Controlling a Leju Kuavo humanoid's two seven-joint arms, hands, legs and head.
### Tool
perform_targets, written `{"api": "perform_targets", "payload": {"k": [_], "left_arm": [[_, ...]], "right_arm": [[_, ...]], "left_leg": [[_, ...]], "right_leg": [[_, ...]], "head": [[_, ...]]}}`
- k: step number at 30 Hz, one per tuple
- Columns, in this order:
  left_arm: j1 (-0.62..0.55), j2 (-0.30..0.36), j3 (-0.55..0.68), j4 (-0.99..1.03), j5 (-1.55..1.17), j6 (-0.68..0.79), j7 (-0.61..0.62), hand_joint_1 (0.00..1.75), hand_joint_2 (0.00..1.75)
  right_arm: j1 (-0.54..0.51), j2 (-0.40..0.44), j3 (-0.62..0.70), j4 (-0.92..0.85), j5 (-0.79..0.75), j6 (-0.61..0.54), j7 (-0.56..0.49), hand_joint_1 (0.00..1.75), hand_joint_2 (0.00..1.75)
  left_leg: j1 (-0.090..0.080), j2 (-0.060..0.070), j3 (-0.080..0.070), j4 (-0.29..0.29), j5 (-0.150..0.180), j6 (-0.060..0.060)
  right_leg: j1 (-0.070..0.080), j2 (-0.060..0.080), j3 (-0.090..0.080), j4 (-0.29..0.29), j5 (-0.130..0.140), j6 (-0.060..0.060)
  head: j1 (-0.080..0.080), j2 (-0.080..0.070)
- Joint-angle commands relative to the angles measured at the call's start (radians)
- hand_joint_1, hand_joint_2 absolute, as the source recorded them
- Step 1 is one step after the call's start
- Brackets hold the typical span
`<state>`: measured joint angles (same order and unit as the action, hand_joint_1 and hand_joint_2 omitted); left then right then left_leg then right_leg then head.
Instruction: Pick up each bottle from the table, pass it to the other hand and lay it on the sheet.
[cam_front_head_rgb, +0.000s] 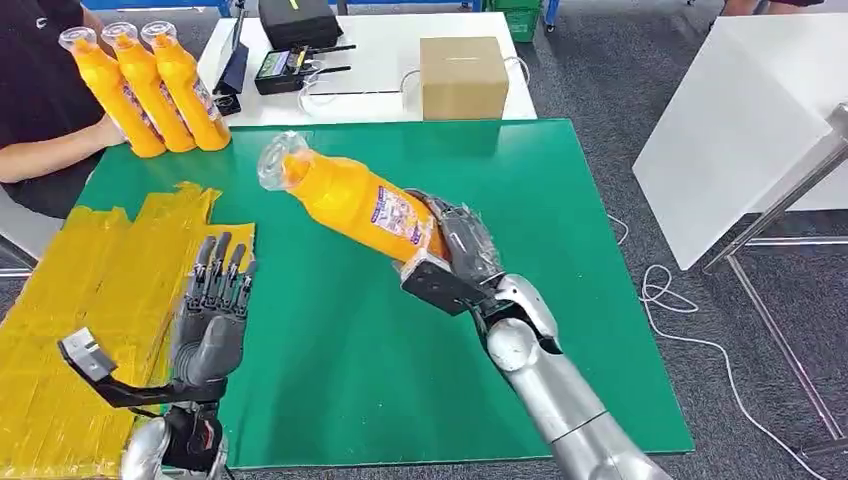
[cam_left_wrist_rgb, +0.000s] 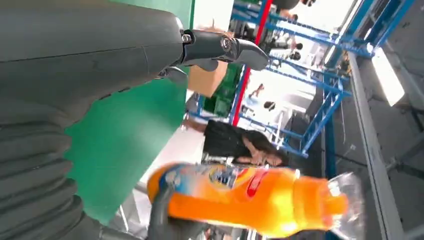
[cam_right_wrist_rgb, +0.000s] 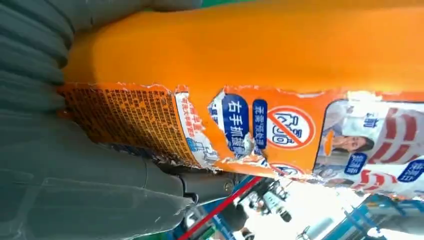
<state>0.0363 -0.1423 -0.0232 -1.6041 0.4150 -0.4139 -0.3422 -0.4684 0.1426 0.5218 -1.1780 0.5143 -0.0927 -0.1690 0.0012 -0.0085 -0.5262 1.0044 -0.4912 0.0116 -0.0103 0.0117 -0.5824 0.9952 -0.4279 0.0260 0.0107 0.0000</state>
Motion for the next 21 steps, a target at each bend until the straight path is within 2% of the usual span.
{"api": "perform_targets", "payload": {"k": [1, 4, 11, 21], "left_arm": [[-0.024, -0.004, -0.06, 0.013, -0.002, 0.015, 0.004, 0.0, 1.75], [-0.023, 0.0, -0.064, 0.012, -0.002, 0.013, 0.003, 0.0, 1.75], [-0.009, -0.004, -0.078, -0.001, -0.003, 0.019, -0.01, 0.0, 1.75], [-0.004, -0.008, -0.085, -0.01, -0.016, 0.035, -0.03, 0.0, 1.75]], "right_arm": [[-0.041, 0.038, 0.065, 0.099, -0.004, -0.004, -0.001, 1.75, 1.75], [-0.042, 0.036, 0.066, 0.099, -0.005, -0.002, -0.003, 1.75, 1.75], [-0.042, 0.101, 0.148, 0.151, -0.002, 0.009, 0.005, 1.75, 1.75], [-0.029, 0.195, 0.342, 0.318, 0.025, 0.022, 0.001, 1.75, 1.75]], "left_leg": [[0.001, 0.001, 0.002, 0.0, 0.0, -0.001], [0.001, 0.0, 0.001, 0.0, 0.0, 0.0], [0.002, 0.003, 0.003, -0.001, -0.001, -0.001], [0.002, 0.003, 0.002, -0.002, 0.0, -0.001]], "right_leg": [[0.002, -0.001, 0.002, -0.001, 0.0, -0.001], [0.001, -0.001, 0.002, -0.001, 0.0, 0.0], [0.001, 0.001, 0.003, -0.002, 0.0, -0.001], [0.002, 0.001, 0.002, -0.002, 0.001, -0.001]], "head": [[0.0, 0.0], [0.0, 0.0], [0.0, 0.0], [0.0, 0.0]]}}
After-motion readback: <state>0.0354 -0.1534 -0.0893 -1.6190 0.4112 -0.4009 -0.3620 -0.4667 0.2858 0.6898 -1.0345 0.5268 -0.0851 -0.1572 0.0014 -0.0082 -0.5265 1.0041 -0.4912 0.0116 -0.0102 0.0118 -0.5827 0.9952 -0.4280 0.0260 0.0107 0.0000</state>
